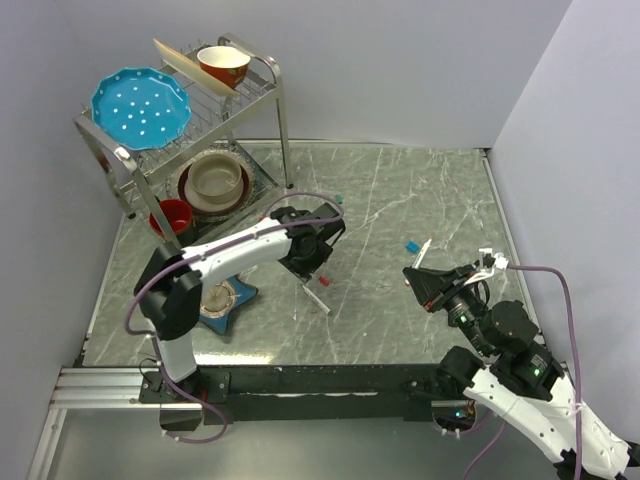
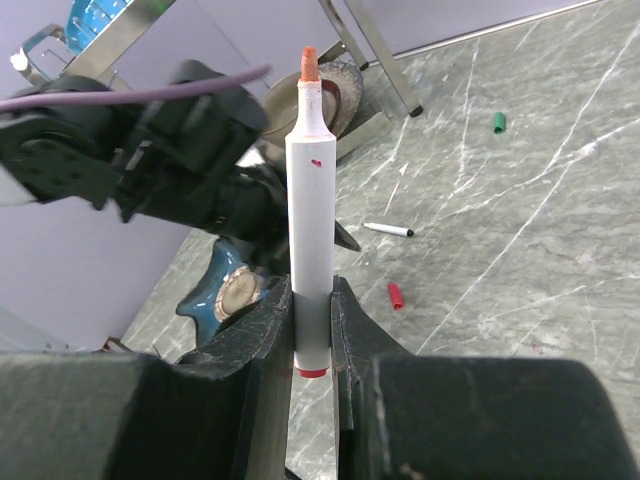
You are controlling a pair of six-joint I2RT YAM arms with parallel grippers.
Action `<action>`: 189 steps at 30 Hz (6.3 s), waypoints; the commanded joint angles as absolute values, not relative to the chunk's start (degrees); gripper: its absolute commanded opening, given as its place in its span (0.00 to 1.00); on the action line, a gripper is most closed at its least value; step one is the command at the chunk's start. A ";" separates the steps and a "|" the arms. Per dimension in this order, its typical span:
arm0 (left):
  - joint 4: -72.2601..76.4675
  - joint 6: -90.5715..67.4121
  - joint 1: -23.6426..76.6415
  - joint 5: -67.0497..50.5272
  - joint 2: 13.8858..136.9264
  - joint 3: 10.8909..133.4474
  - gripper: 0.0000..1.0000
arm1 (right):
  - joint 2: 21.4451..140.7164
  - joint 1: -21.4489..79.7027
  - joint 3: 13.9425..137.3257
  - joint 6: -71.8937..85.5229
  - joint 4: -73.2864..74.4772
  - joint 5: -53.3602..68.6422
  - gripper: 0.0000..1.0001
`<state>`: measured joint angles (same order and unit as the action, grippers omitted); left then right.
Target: Insert the pens into the pen caps
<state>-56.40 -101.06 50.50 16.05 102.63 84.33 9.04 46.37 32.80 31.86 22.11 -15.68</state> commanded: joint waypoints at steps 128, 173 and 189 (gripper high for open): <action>-5.62 -51.68 50.10 5.36 61.61 55.28 0.01 | 49.92 50.80 29.44 38.23 -16.88 15.64 0.00; -15.29 -52.38 50.19 10.37 63.37 60.91 0.01 | 54.32 51.86 31.29 37.71 -15.29 14.68 0.00; -14.94 -52.03 50.19 9.41 62.75 58.62 0.01 | 55.28 51.94 32.87 37.71 -15.21 14.59 0.00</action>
